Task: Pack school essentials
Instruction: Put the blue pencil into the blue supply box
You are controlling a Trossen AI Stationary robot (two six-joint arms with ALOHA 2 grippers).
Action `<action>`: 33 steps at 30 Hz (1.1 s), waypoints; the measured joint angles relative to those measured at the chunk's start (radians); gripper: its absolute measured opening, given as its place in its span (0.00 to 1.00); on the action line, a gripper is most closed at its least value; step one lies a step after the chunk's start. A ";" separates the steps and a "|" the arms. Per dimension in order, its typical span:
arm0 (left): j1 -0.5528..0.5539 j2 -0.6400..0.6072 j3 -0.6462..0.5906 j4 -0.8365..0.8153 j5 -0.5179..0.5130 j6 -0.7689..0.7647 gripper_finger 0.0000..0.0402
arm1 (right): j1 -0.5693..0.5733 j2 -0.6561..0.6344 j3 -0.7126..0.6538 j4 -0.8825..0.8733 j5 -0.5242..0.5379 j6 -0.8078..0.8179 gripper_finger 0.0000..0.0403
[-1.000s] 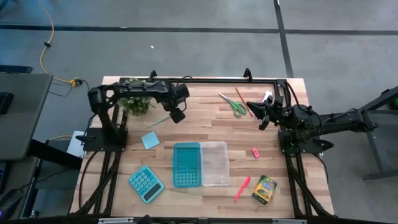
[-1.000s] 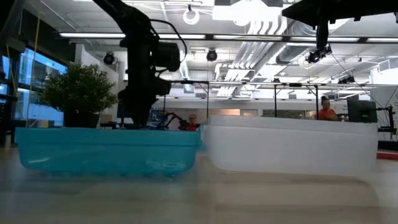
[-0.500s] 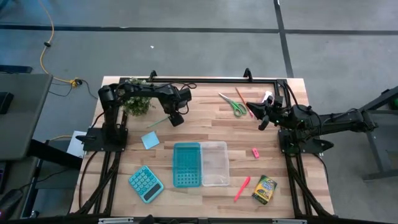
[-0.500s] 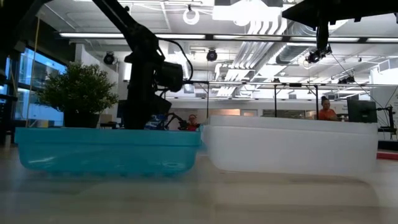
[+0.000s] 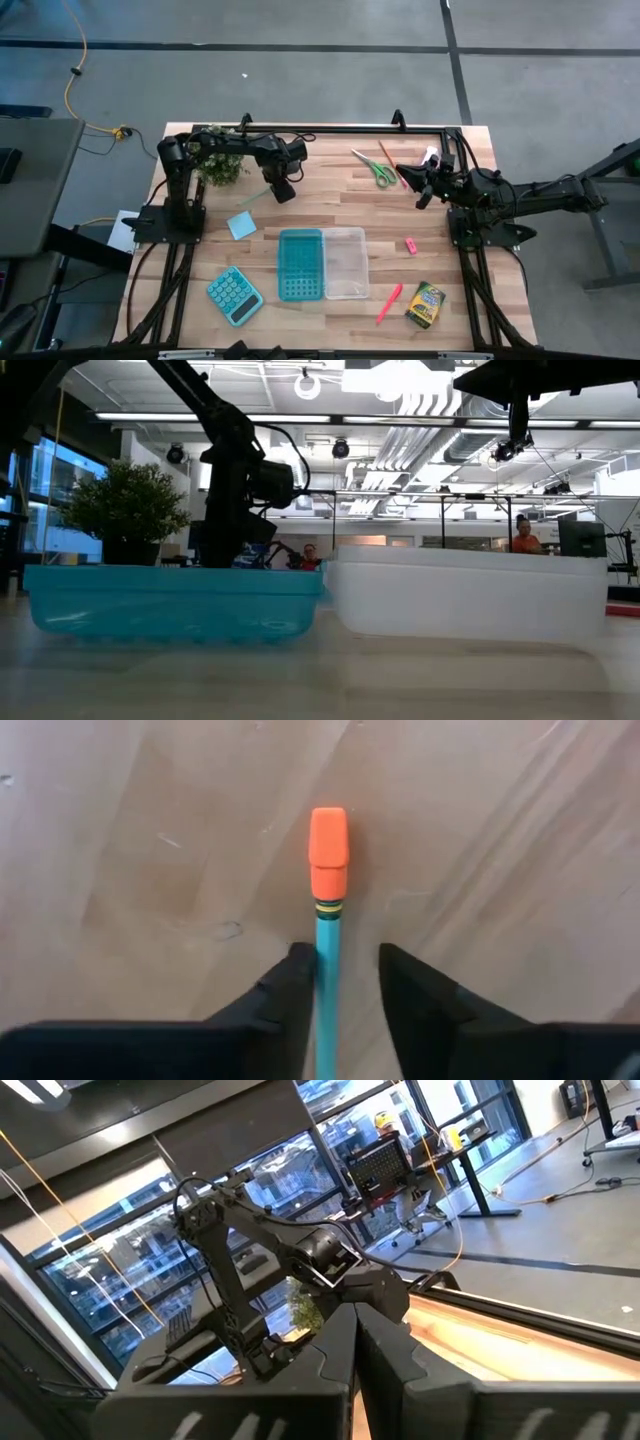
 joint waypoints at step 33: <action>-0.024 -0.199 0.284 0.097 0.035 -0.076 0.02 | 0.000 0.000 0.000 -0.016 -0.006 -0.012 0.00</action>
